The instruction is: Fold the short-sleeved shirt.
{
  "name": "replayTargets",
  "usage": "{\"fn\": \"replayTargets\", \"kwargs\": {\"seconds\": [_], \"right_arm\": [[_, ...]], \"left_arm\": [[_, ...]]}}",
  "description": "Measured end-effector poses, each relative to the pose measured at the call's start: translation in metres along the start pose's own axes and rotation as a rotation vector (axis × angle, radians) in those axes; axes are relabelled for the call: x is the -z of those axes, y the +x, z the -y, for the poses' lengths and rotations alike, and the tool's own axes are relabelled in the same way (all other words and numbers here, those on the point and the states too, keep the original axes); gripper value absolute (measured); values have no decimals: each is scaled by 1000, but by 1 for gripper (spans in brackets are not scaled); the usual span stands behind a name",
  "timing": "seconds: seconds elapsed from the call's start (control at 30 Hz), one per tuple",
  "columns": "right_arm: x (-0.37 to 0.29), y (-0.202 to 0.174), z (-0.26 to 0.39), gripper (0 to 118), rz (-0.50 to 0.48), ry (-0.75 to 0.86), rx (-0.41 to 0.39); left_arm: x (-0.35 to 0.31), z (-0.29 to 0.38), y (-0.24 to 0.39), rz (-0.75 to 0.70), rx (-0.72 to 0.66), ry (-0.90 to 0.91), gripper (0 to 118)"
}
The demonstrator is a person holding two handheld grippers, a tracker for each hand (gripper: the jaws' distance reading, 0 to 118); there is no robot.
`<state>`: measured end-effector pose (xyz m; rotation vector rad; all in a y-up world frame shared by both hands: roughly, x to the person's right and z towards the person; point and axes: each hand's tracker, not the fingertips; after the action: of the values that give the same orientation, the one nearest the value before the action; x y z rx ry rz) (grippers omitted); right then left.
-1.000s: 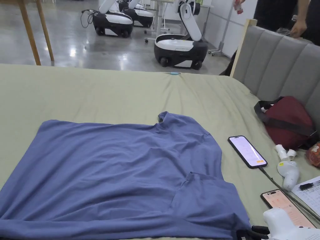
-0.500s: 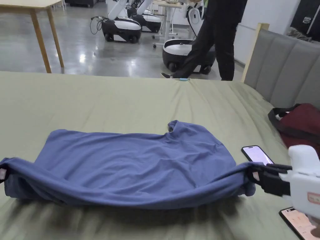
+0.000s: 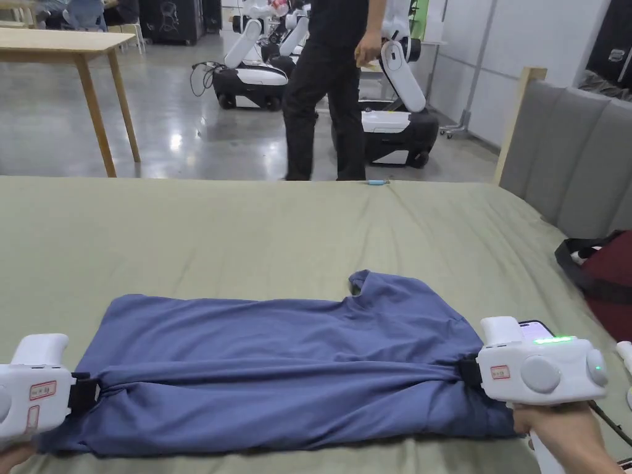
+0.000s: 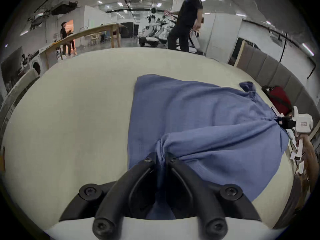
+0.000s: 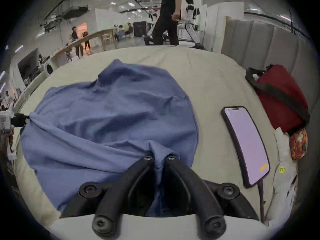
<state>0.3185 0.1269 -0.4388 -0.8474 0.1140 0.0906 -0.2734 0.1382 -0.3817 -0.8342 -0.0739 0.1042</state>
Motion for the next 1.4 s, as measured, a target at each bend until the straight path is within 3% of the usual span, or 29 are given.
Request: {"fn": "replayTargets", "kwargs": {"seconds": [0.1,0.13,0.17,0.2,0.23,0.27,0.4,0.47,0.53,0.6,0.63,0.67,0.7,0.77,0.8,0.9,1.07,1.1,1.13,1.17,1.2,1.23,1.4], "right_arm": [[-4,-1,-7,16,17,-18,-13],[-6,1,-7,32,14,-14,-20],[-11,4,-9,59,20,1,-37],[-17,7,-10,100,25,26,-41],[-26,10,-11,118,60,63,-16],[-41,14,-9,118,69,126,9],[-134,25,12,118,36,355,103],[-187,22,38,118,-14,446,94],[-231,12,67,118,-16,437,82],[-260,1,97,114,-27,431,62],[-273,-5,113,104,-40,436,44],[-280,-10,122,78,-40,440,40],[-288,-23,131,65,-36,451,33],[-293,-36,146,33,-9,448,29],[-294,-40,151,0,15,432,40],[-290,-43,154,0,-52,412,56],[-288,-47,144,0,-63,408,42],[-288,-47,149,0,-72,412,42],[-287,-49,149,0,-83,416,49],[-285,-50,148,0,-91,414,55],[-283,-52,147,0,-104,405,59],[-283,-58,151,0,-118,398,58],[-279,-66,160,0,-120,367,46]], "left_arm": [[-7,-2,-3,5,-12,12,8],[-8,-3,-5,15,-24,5,14],[-10,-4,-6,14,-27,-2,31],[-15,-4,-8,11,-29,2,76],[-23,-4,-9,27,-35,5,101],[-33,-3,-12,59,-34,19,107],[-105,14,-20,69,-48,207,106],[-148,36,-22,81,-56,279,106],[-188,68,-18,87,-76,340,106],[-219,99,-15,86,-110,371,104],[-232,116,-10,84,-128,373,97],[-239,128,-8,84,-138,408,78],[-247,145,-5,87,-141,430,58],[-251,168,3,64,-164,445,30],[-252,183,8,23,-201,444,0],[-242,192,13,30,-199,388,0],[-212,146,12,53,-175,361,0],[-202,131,11,89,-189,375,8],[-190,116,9,112,-203,381,29],[-178,104,7,110,-216,352,65],[-160,89,5,102,-211,307,111],[-140,75,3,95,-206,242,118],[-56,55,-14,-31,-152,74,115]]}}
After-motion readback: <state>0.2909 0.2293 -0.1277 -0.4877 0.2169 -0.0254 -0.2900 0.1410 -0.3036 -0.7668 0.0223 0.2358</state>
